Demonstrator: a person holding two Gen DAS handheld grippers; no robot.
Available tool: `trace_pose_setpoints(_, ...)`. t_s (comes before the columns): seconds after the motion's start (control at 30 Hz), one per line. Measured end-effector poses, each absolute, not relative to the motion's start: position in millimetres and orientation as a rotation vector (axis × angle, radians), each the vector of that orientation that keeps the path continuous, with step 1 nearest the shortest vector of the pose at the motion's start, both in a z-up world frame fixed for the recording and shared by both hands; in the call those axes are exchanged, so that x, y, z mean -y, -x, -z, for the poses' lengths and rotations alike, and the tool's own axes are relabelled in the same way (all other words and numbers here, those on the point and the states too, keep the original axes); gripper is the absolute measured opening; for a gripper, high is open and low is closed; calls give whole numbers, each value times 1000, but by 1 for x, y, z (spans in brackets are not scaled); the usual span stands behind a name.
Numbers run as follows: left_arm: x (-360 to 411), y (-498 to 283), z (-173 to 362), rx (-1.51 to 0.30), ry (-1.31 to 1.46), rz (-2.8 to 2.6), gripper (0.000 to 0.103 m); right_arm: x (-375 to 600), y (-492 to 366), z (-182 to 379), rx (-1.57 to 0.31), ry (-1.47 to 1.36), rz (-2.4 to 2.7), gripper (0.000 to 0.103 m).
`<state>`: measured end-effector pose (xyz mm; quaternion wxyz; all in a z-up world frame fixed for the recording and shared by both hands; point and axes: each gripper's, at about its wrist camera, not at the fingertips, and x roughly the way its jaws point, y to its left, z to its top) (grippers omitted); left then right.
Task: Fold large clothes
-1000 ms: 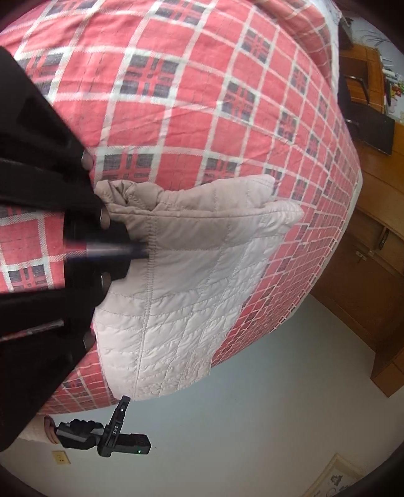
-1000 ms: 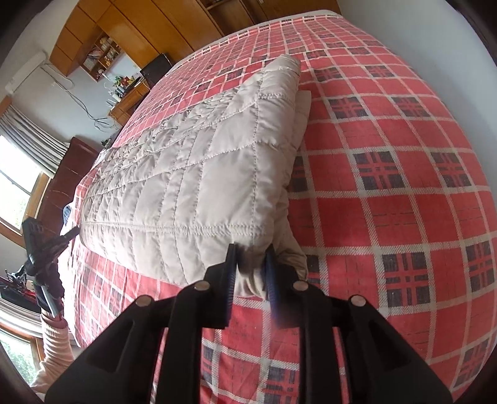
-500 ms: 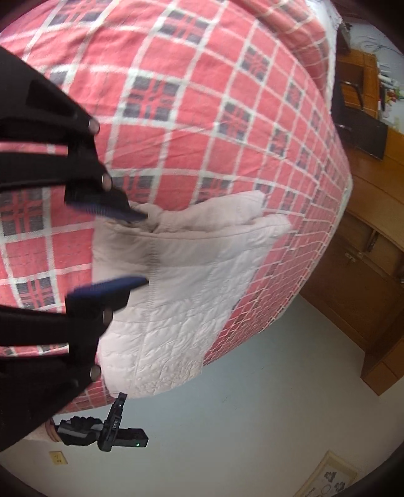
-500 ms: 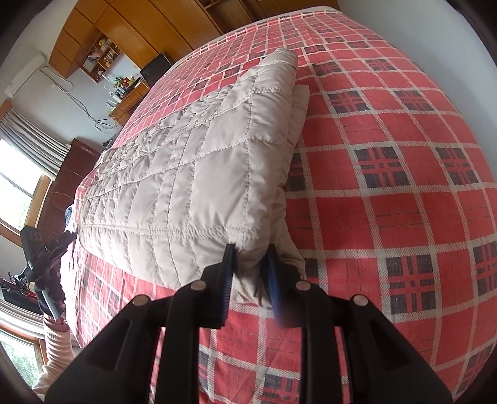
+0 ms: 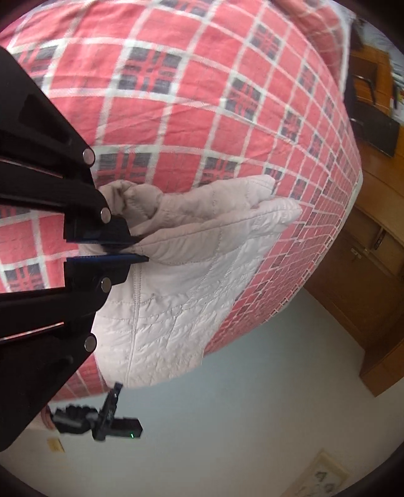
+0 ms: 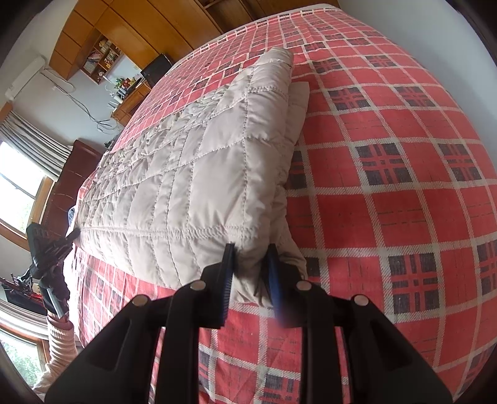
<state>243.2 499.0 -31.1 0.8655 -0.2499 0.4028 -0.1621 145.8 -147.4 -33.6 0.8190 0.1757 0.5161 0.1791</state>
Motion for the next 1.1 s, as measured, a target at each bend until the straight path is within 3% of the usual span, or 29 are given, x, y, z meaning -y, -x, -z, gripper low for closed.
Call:
trace_pose_setpoints(0.23, -499, -245, 45, -892, 478, 343, 9, 149, -149, 35, -1108, -365, -385, 25)
trace_pose_setpoints(0.3, -500, -246, 37, -891, 472, 342, 18, 150, -148, 31, -1104, -362, -385, 26)
trace_pose_setpoints(0.37, -502, -248, 25, -864, 456, 342, 49, 153, -147, 26, -1090, -375, -391, 32)
trace_pose_setpoints(0.4, -503, -250, 19, -853, 449, 340, 56, 154, -147, 23, -1081, -385, -396, 35)
trace_pose_setpoints(0.47, -505, -256, 10, -836, 439, 340, 64, 157, -150, 18, -1065, -409, -399, 55)
trace_pose_setpoints(0.53, -506, -269, 9, -855, 437, 333, 71, 159, -157, 14, -1058, -428, -395, 58)
trace_pose_setpoints(0.83, -517, -327, 47, -962, 541, 375, 71, 157, -202, 28, -1128, -473, -381, 68)
trace_pose_setpoints(1.1, -492, -358, 67, -1006, 566, 467, 76, 154, -226, 61, -1181, -565, -453, 85)
